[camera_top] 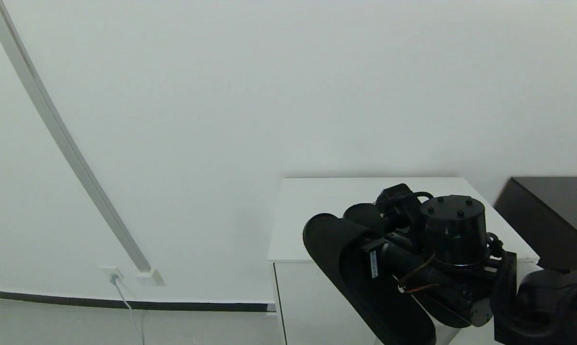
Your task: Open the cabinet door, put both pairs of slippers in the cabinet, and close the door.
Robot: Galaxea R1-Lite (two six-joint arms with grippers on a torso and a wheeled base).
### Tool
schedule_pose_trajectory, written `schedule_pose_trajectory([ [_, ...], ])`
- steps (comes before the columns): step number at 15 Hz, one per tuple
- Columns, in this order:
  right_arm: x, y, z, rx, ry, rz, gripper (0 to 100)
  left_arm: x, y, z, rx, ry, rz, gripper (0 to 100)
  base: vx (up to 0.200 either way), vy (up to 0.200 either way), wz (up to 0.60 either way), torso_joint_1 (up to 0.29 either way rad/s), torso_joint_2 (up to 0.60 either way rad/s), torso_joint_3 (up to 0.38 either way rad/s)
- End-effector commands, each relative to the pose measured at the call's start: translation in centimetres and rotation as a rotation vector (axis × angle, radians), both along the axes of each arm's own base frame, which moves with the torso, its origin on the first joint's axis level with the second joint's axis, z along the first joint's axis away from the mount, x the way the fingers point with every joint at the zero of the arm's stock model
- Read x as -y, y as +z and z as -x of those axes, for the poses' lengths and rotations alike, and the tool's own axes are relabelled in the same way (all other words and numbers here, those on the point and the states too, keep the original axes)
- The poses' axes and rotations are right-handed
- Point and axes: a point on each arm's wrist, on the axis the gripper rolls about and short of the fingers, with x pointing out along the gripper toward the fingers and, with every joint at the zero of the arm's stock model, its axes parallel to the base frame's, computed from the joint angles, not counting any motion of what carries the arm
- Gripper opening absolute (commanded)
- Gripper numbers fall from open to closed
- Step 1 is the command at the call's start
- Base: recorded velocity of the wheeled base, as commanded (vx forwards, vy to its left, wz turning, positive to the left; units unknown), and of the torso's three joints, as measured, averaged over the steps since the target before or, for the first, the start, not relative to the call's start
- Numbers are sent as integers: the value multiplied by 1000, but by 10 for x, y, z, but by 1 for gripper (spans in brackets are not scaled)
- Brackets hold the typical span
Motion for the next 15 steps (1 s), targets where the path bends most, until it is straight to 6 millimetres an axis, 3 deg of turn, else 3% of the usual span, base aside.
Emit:
schedule_pose_trajectory([
  [1,-3,3,6,7,19,-7,0,0,0,0,0,0,-1,0,0,0,0,0,0,0],
  [10,-9,2,16,1,51,-7,0,0,0,0,0,-3,-3,0,-200,0,0,4,1,2],
  [15,-6,-1,18,7,48,1,0,0,0,0,0,-1,-1,0,0,0,0,0,0,0],
])
